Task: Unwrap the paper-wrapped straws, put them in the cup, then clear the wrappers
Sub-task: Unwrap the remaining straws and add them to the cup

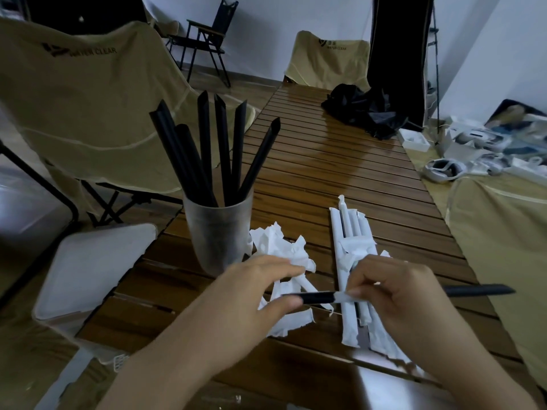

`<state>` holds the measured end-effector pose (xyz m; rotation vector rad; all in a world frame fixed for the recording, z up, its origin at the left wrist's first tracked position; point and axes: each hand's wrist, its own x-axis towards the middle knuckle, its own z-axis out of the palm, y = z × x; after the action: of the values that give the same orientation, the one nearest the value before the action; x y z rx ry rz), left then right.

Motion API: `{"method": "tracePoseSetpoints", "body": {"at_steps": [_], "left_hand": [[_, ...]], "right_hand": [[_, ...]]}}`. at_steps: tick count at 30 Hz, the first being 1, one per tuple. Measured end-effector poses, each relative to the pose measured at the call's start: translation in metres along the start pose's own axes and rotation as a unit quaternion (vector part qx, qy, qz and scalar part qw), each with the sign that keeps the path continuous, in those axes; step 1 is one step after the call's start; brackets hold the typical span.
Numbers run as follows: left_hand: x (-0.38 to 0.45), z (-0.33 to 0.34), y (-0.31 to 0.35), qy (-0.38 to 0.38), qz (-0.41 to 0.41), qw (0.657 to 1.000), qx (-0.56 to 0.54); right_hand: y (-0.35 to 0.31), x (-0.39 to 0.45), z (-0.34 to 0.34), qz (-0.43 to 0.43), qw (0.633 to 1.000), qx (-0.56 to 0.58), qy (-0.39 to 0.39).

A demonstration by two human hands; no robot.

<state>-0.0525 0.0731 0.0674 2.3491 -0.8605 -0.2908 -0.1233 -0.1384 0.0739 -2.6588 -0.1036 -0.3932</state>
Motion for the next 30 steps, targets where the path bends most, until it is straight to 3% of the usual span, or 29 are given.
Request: {"method": "tracePoseSetpoints", "body": {"at_steps": [6, 12, 15, 22, 26, 30], "left_hand": [[0.003, 0.007, 0.003, -0.018, -0.007, 0.996, -0.091], [0.002, -0.001, 0.006, 0.041, 0.005, 0.999, -0.025], [0.001, -0.003, 0.007, 0.052, 0.005, 0.999, -0.014], [-0.001, -0.003, 0.010, 0.043, -0.038, 0.996, -0.064], [0.001, -0.003, 0.012, 0.035, -0.064, 0.992, -0.102], [0.001, -0.006, 0.014, 0.037, -0.098, 0.979, -0.176]], "right_hand": [[-0.021, 0.004, 0.011, -0.027, 0.999, 0.016, 0.035], [-0.032, 0.004, 0.026, 0.054, 0.987, 0.052, 0.139], [-0.036, 0.005, 0.034, 0.087, 0.983, 0.069, 0.149], [-0.032, 0.007, 0.021, 0.022, 0.990, 0.126, 0.065], [-0.034, 0.007, 0.024, 0.016, 0.987, 0.107, 0.121], [-0.043, 0.006, 0.023, -0.046, 0.982, 0.025, 0.182]]}}
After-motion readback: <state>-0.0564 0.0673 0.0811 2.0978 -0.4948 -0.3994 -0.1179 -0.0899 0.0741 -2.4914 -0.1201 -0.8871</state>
